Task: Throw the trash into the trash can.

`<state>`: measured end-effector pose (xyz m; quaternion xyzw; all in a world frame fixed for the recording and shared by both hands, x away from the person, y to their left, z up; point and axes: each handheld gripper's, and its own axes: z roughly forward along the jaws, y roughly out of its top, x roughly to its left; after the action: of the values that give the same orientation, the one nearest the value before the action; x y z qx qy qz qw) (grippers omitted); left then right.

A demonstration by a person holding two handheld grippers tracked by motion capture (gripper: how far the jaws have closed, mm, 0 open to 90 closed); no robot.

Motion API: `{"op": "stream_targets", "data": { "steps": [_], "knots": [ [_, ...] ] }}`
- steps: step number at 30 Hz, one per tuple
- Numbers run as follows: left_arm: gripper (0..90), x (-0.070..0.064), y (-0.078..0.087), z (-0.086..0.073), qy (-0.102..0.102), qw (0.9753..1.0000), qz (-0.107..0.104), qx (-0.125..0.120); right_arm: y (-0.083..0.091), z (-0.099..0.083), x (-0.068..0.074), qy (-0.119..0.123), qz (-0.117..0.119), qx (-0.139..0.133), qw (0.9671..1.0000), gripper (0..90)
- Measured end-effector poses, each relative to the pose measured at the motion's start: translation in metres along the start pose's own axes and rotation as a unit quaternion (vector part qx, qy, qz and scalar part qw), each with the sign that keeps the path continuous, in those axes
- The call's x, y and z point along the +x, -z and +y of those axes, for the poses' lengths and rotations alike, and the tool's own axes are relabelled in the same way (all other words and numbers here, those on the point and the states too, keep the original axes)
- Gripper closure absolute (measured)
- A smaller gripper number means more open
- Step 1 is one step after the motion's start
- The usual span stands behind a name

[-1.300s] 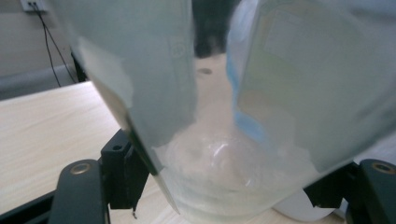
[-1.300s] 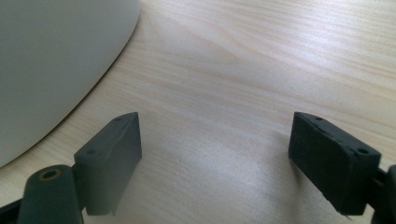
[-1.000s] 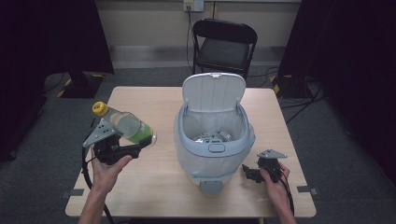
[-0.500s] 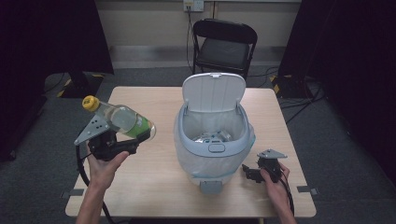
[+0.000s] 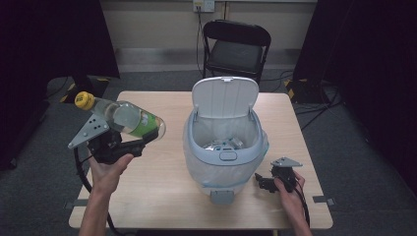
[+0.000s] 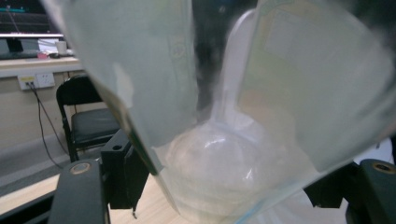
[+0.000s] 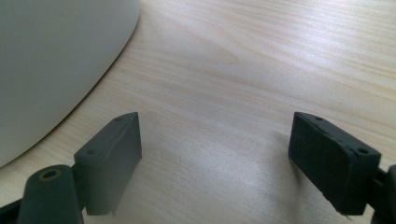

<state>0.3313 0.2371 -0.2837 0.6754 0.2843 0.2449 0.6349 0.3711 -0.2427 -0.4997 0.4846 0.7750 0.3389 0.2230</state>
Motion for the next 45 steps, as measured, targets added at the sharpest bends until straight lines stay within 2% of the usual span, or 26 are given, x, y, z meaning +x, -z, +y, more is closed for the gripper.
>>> {"op": "stream_targets", "data": {
  "steps": [3, 4, 6, 9, 11, 16, 20, 26, 33, 36, 41, 43, 45],
  "knots": [
    [28.3, -0.001, -0.002, 0.006, 0.002, 0.9999, -0.005, -0.015, 0.0, 0.0, 0.0, 0.0, 0.0, 0.0, 1.0, 16.2],
    [28.3, -0.002, -0.003, 0.008, 0.006, 0.9997, -0.012, -0.019, 0.0, 0.0, 0.0, 0.0, 0.0, 0.0, 1.0, 16.2],
    [28.3, -0.003, -0.005, 0.012, 0.001, 0.9997, -0.012, -0.022, 0.0, 0.0, 0.0, 0.0, 0.0, 0.0, 1.0, 16.2],
    [28.3, -0.007, -0.009, 0.018, 0.005, 0.9993, -0.023, -0.03, 0.0, 0.0, 0.0, 0.0, 0.0, 0.0, 1.0, 16.2],
    [28.3, -0.01, -0.012, 0.022, -0.003, 0.9992, -0.023, -0.032, 0.0, 0.0, 0.0, 0.0, 0.0, 0.0, 1.0, 16.2],
    [28.3, -0.016, -0.019, 0.031, -0.009, 0.9979, -0.053, -0.036, 0.0, 0.0, 0.0, 0.0, 0.0, 0.0, 1.0, 16.2],
    [28.3, -0.021, -0.025, 0.037, -0.014, 0.9976, -0.059, -0.032, 0.0, 0.0, 0.0, 0.0, 0.0, 0.0, 1.0, 16.2],
    [28.3, -0.028, -0.041, 0.044, -0.013, 0.9963, -0.08, -0.029, 0.0, 0.0, 0.0, 0.0, 0.0, 0.0, 1.0, 16.3],
    [28.3, -0.038, -0.063, 0.047, -0.011, 0.9932, -0.114, -0.02, 0.0, 0.0, 0.0, 0.0, 0.0, 0.0, 1.0, 16.2],
    [28.2, -0.041, -0.073, 0.048, -0.012, 0.9924, -0.121, -0.016, 0.0, 0.0, 0.0, 0.0, 0.0, 0.0, 1.0, 16.2],
    [28.2, -0.043, -0.088, 0.051, -0.004, 0.9904, -0.138, -0.008, 0.0, 0.0, 0.0, 0.0, 0.0, 0.0, 1.0, 16.2],
    [28.2, -0.043, -0.095, 0.05, -0.006, 0.99, -0.141, -0.001, 0.0, 0.0, 0.0, 0.0, 0.0, 0.0, 1.0, 16.2],
    [28.1, -0.045, -0.102, 0.048, -0.003, 0.9883, -0.152, 0.01, 0.0, 0.0, 0.0, 0.0, 0.0, 0.0, 1.0, 16.3]
  ]
}}
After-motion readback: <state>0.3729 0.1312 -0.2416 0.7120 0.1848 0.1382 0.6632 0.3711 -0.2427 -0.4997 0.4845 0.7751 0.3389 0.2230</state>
